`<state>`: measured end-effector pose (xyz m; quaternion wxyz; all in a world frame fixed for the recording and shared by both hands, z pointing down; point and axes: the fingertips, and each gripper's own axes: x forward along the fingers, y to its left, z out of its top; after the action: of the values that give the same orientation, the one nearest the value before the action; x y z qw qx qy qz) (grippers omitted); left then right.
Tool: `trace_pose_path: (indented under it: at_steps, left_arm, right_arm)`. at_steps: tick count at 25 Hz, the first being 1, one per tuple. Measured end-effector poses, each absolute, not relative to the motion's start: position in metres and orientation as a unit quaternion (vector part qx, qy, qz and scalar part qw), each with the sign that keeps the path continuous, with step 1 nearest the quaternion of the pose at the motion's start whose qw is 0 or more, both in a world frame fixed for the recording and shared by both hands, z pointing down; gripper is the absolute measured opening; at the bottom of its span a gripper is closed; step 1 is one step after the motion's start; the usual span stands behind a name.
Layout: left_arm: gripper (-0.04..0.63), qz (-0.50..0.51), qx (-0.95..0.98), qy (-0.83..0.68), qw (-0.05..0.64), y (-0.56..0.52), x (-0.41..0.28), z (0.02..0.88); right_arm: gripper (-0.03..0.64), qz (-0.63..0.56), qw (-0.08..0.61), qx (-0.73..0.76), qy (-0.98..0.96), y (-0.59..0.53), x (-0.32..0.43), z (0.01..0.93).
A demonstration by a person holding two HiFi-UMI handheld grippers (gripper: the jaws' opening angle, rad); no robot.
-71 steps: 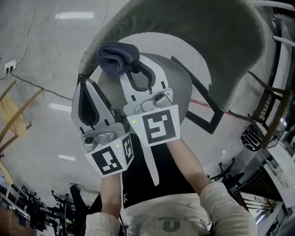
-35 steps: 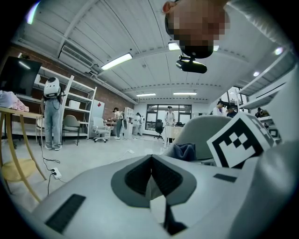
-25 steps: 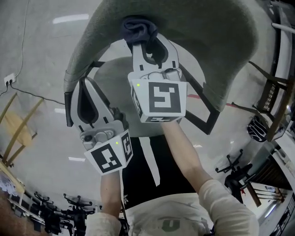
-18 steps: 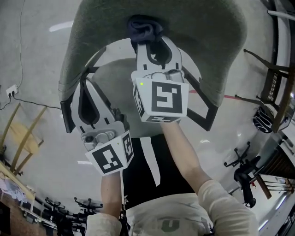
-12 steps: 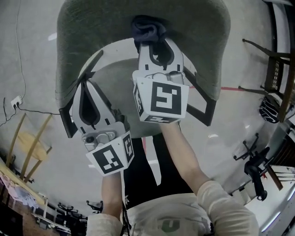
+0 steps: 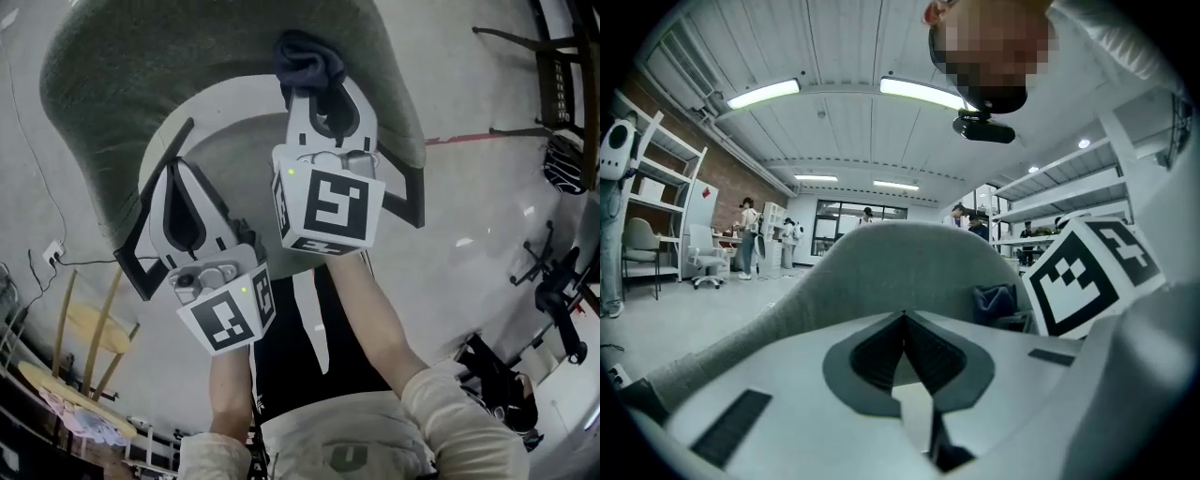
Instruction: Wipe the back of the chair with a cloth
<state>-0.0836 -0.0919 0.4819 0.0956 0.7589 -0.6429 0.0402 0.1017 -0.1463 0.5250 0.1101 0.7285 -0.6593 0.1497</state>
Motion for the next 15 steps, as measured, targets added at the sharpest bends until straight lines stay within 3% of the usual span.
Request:
trace_pose_path:
  at_steps: [15]
  left_arm:
    - [0.015, 0.047, 0.822, -0.56, 0.091, -0.083, -0.018, 0.481]
  right_arm:
    - [0.058, 0.165, 0.111, 0.819, -0.539, -0.07, 0.183, 0.53]
